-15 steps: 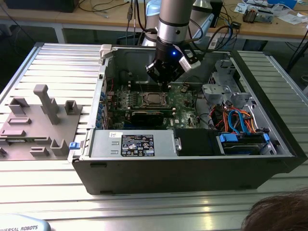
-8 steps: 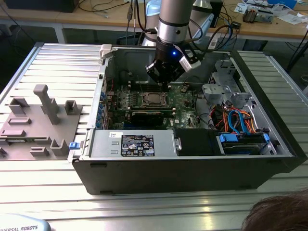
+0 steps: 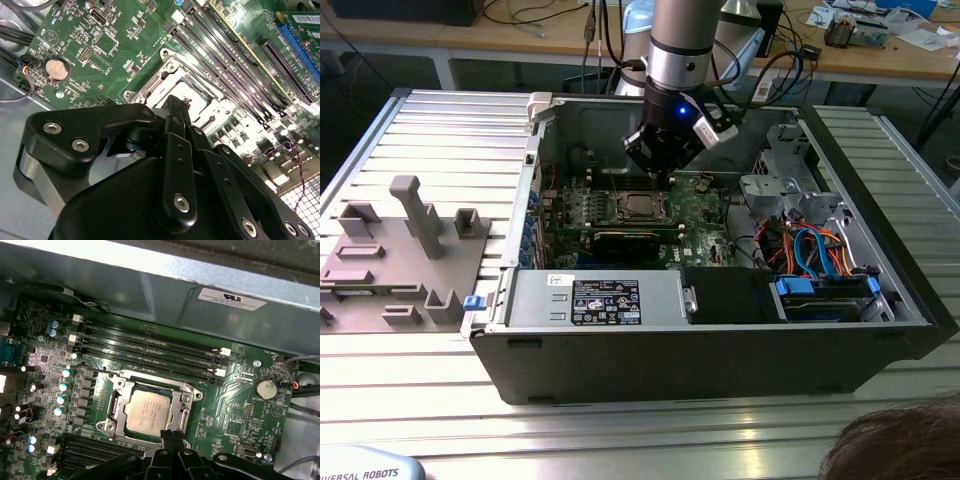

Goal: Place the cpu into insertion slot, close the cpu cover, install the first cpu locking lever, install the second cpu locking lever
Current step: 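Install the first cpu locking lever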

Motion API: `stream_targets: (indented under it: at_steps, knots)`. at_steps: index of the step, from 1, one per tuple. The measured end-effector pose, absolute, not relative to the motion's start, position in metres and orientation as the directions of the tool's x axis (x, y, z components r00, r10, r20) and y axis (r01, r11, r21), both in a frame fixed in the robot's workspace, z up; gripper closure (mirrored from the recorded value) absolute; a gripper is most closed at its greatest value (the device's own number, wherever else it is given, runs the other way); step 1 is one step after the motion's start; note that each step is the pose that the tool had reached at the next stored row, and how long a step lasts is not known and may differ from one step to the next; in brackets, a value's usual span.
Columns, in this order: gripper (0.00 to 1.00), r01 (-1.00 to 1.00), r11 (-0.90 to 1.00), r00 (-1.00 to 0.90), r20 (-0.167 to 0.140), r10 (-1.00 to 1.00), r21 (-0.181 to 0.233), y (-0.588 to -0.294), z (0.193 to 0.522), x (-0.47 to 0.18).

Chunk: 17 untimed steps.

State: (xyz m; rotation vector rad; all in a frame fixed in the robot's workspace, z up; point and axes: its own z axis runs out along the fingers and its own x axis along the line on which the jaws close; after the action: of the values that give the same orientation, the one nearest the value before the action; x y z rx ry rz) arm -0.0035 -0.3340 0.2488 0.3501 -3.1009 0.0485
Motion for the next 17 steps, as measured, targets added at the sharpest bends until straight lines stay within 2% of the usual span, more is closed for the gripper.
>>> stream_targets:
  at_steps: [17]
  knots:
    - [0.89, -0.249, 0.968, -0.968, 0.024, -0.248, -0.029, -0.3341, 0.2488, -0.0035]
